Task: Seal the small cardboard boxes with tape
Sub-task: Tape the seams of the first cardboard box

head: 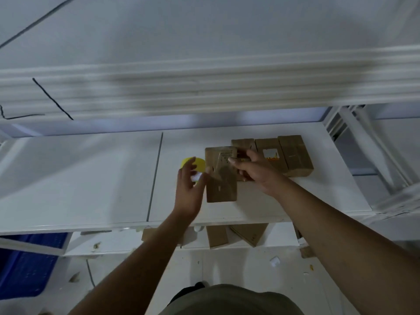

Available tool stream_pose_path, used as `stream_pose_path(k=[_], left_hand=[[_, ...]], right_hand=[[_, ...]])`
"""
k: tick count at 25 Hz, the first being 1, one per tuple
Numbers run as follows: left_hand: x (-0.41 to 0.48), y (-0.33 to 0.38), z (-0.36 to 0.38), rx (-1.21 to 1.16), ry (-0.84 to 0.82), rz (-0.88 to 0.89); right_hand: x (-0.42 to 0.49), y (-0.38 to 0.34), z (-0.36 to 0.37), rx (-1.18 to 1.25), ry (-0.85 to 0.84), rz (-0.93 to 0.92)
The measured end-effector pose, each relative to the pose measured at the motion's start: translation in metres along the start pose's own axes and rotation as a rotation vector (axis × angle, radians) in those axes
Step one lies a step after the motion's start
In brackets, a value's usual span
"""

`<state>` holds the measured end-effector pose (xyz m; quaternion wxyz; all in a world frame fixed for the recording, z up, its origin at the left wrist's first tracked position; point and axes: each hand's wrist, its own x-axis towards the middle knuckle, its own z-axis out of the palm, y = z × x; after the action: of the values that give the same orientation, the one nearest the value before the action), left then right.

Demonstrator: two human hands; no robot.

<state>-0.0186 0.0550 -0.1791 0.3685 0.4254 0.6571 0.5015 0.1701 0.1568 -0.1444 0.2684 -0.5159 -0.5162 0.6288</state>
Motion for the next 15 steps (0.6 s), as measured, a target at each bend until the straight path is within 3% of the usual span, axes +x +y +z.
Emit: stream_pose_path(k=[3,10,15], left_hand=[[0.009,0.033,-0.006,-0.179,-0.208,-0.132],[-0.012,0.037,-0.015,-0.359,-0.195,-0.287],[-0.027,0.028,-0.018,-0.307,-0.136,-0.183]], right_hand=[[-0.016,-0.006,0.011,0.173,-0.039,-0.025],[-0.059,0.011,0.051,-0.039,-0.022,-0.088],[-0.07,0.022,0.061,-0.075,0.018,-0.172]])
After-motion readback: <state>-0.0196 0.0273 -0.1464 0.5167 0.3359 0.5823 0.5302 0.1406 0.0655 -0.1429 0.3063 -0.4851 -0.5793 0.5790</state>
